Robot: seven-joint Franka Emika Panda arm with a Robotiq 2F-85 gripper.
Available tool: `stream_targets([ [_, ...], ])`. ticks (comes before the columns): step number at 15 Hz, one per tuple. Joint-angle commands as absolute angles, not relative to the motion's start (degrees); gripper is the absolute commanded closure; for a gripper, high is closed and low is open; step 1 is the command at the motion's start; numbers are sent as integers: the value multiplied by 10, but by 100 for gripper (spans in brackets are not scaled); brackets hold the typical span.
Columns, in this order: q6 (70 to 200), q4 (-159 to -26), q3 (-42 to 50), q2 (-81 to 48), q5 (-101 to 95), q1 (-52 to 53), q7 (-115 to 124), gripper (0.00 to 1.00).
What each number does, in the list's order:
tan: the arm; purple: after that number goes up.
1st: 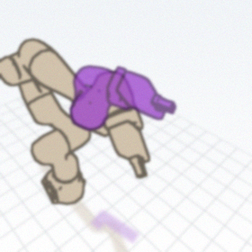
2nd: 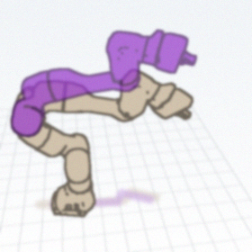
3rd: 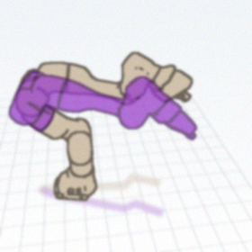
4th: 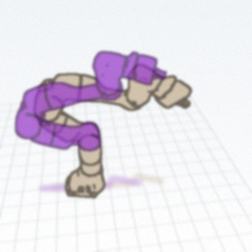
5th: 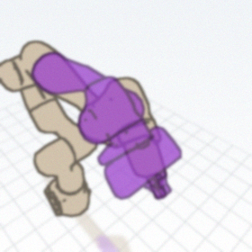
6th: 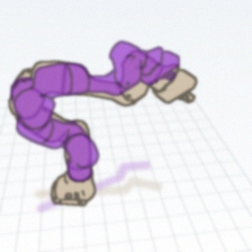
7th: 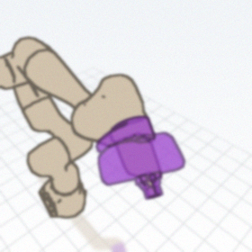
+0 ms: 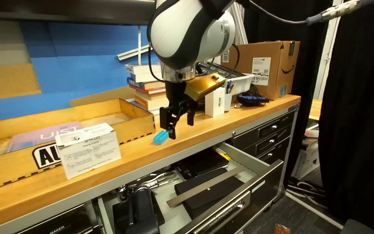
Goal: Put the blue object in the drawer, then close it
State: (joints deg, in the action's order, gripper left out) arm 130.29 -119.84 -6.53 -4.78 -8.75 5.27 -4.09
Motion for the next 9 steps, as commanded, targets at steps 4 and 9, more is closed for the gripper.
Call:
stream_targets([
  [4, 1345, -1123, -67, -126, -125, 75, -45, 0],
  [9, 1362, -1080, -67, -173, -130, 84, -51, 0],
])
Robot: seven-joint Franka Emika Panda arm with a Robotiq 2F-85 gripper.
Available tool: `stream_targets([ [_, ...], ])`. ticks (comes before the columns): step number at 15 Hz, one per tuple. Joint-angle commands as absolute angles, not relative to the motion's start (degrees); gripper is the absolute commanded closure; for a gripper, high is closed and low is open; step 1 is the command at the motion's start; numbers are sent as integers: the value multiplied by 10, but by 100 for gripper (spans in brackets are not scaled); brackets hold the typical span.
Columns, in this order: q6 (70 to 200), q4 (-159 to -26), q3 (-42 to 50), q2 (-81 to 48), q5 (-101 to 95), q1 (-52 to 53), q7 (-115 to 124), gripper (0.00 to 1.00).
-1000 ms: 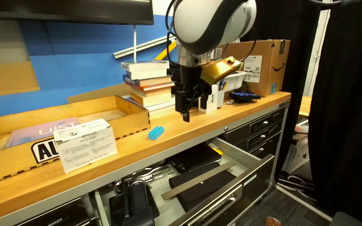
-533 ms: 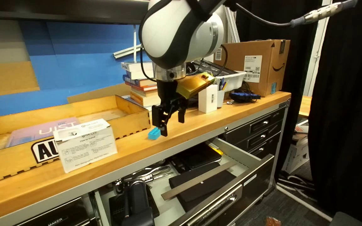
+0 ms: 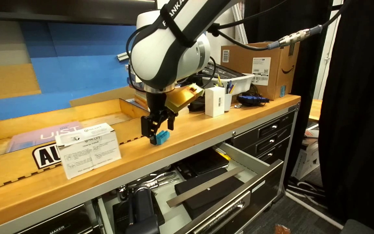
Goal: Put the blue object in the drawer, then close it
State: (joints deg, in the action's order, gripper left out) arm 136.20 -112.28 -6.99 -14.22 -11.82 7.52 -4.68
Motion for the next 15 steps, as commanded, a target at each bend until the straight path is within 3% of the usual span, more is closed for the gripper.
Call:
stream_targets([
  [1, 1361, -1070, -67, -181, -132, 85, -54, 0],
  [15, 1317, -1010, -59, -223, -153, 83, -104, 0],
])
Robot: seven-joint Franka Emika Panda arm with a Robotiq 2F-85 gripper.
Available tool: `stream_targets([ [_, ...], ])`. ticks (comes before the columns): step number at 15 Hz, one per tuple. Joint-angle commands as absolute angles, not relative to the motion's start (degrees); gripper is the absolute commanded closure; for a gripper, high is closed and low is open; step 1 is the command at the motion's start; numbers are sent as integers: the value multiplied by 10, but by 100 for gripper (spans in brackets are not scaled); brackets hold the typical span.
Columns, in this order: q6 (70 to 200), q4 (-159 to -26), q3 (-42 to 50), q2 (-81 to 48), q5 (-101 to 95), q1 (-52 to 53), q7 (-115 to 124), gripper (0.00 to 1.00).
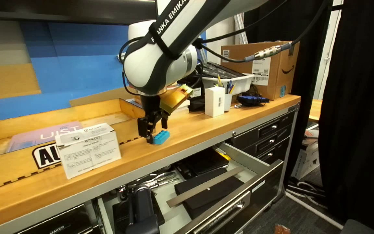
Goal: Put the blue object in the drawer, then close it
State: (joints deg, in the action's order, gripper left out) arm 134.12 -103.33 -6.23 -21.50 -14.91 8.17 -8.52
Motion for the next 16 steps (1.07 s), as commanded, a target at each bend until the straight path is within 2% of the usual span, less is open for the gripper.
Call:
stream_targets([
  [1, 1313, -1010, -58, -223, -154, 82, -106, 0],
  [2, 1309, -1011, -58, -221, -153, 81, -112, 25],
  [3, 1307, -1015, -59, -219, -150, 80, -119, 25],
  [6, 1286, -1026, -71, -207, -123, 69, -159, 49],
  [7, 1276, -1031, -74, -200, -112, 65, -173, 53],
  [12, 1245, -1113, -53, -131, -120, 52, -156, 53],
  [16, 1270, -1211, -30, -76, -120, 33, -117, 53],
])
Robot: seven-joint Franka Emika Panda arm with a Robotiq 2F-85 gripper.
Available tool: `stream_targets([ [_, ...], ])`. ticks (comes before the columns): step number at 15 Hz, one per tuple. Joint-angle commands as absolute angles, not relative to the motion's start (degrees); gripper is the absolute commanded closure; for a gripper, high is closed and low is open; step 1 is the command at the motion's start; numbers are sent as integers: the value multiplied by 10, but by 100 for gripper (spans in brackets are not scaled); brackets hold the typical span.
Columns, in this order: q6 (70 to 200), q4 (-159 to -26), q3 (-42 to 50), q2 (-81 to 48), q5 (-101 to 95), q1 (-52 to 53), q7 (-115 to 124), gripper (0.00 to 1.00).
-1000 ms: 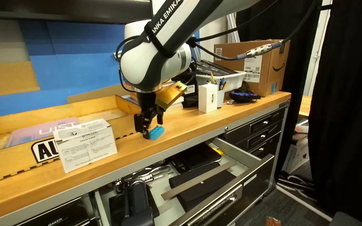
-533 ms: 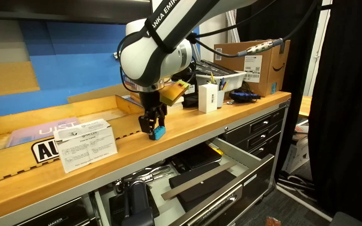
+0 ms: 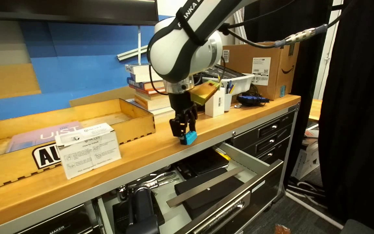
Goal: Put the blue object in the drawer, then close it
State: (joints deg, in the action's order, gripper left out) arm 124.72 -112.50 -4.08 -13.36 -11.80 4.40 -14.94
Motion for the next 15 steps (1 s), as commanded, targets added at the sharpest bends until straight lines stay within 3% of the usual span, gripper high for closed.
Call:
stream_targets([
  [1, 1277, -1232, -27, -67, -120, 30, -108, 53],
  [9, 1394, -1378, -22, -42, -129, 37, 19, 53],
  [10, 1403, -1391, -22, -41, -138, 39, 35, 14],
  [11, 1408, -1400, -23, -40, -139, 41, 43, 5],
  [15, 1408, -1425, -14, -8, -152, 36, 81, 0],
])
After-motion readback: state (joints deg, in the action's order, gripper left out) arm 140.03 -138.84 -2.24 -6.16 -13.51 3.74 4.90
